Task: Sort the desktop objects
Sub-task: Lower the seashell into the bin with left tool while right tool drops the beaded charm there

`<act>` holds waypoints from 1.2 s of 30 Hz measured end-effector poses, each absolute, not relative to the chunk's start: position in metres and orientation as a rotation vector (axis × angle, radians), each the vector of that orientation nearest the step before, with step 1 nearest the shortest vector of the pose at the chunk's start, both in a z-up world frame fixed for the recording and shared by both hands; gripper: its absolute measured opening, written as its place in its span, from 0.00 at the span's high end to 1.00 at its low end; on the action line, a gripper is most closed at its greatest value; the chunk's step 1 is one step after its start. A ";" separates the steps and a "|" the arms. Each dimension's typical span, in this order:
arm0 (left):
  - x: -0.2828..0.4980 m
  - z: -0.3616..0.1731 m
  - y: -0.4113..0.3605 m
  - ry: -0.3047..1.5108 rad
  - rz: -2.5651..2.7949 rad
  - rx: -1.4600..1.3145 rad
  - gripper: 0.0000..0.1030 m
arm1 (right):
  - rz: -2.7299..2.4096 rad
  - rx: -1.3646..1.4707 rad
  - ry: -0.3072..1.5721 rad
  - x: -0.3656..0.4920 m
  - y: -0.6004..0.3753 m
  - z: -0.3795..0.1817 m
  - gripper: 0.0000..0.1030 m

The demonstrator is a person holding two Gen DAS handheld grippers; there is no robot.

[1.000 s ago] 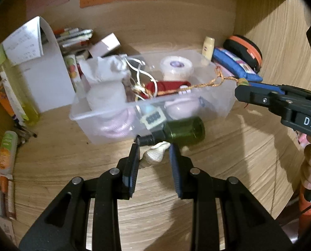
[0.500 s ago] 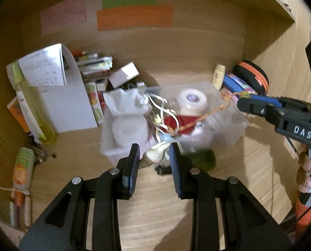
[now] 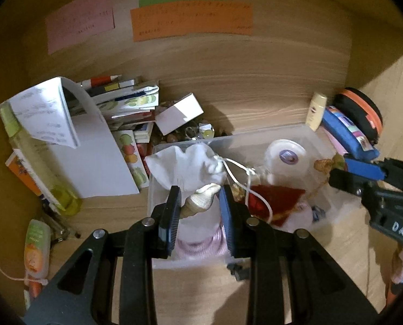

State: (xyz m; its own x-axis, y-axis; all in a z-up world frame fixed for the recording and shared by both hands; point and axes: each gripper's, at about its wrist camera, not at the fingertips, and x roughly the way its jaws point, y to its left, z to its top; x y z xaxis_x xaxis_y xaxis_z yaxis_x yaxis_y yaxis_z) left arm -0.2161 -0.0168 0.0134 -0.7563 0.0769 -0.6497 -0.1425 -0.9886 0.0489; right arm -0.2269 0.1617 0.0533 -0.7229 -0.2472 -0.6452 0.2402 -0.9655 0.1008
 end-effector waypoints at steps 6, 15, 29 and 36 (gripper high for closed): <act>-0.236 0.003 -0.017 0.129 2.833 -1.090 0.72 | -2.678 1.065 0.024 -0.244 0.153 0.042 0.72; -0.251 -0.012 -0.020 0.102 2.820 -1.159 0.72 | -2.663 1.113 0.084 -0.253 0.141 0.031 0.71; -0.230 0.002 -0.021 0.109 2.802 -1.100 0.42 | -2.763 1.075 0.234 -0.238 0.134 0.043 0.36; -0.207 0.020 -0.032 0.056 2.799 -1.046 0.27 | -2.815 1.042 0.216 -0.221 0.140 0.058 0.22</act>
